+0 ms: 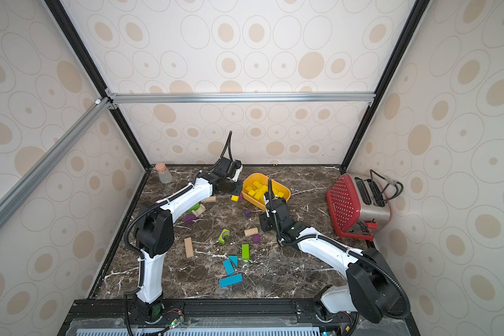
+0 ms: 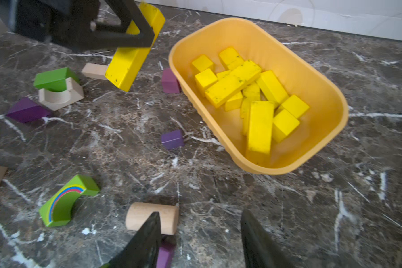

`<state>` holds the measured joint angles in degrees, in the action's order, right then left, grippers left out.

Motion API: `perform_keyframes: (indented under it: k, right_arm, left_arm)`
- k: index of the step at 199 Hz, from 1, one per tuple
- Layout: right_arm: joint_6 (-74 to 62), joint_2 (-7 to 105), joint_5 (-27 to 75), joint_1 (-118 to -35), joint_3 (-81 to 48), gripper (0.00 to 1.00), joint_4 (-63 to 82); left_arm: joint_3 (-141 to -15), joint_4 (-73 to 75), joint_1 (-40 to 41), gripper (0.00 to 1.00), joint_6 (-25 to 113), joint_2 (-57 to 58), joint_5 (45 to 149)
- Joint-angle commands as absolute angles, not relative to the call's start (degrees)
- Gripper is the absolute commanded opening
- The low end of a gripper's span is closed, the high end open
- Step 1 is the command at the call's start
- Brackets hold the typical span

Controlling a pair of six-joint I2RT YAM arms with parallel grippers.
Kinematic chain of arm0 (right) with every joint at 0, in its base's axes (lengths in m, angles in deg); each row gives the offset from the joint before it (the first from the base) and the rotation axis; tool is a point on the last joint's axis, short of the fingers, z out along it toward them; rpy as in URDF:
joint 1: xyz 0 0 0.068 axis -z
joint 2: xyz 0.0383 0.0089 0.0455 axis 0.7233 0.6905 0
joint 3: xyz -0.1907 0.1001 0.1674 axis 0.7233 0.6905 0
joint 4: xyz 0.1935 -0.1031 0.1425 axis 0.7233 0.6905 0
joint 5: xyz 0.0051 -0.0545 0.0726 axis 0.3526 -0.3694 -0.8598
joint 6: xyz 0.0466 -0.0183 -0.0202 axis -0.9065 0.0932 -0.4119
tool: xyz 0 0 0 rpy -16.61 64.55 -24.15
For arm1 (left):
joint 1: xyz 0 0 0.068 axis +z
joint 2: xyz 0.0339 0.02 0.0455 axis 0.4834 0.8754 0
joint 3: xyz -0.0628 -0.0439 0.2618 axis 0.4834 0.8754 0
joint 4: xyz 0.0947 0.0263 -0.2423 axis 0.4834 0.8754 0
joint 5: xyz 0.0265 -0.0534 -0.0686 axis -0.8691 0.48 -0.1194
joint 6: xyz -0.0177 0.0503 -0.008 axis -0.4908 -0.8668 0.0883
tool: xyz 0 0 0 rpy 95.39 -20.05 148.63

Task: Pick out the yellow building blocks
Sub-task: Place the building block in the storage box.

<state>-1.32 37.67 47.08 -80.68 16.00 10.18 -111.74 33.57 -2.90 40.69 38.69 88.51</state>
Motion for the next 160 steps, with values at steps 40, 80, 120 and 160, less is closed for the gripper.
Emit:
perform_keyframes:
  k: [40,80,120,160]
  right_arm:
    - [-0.11,36.06,48.69,-78.54,18.45,0.56,5.43]
    - [0.09,35.66,48.3,-78.32,19.45,0.57,5.71]
    - [0.08,35.02,46.48,-78.32,18.62,0.57,7.84]
    - [0.31,34.04,46.26,-78.33,18.62,0.57,8.15]
  left_arm:
    - [-127.93,25.85,-5.48,0.28,41.13,50.84,93.09]
    - [-131.76,21.63,-5.47,0.31,41.06,55.36,89.73]
    - [-132.91,20.13,-5.46,0.55,42.05,56.85,88.85]
    - [-130.38,19.23,-5.46,0.62,40.78,54.11,88.25]
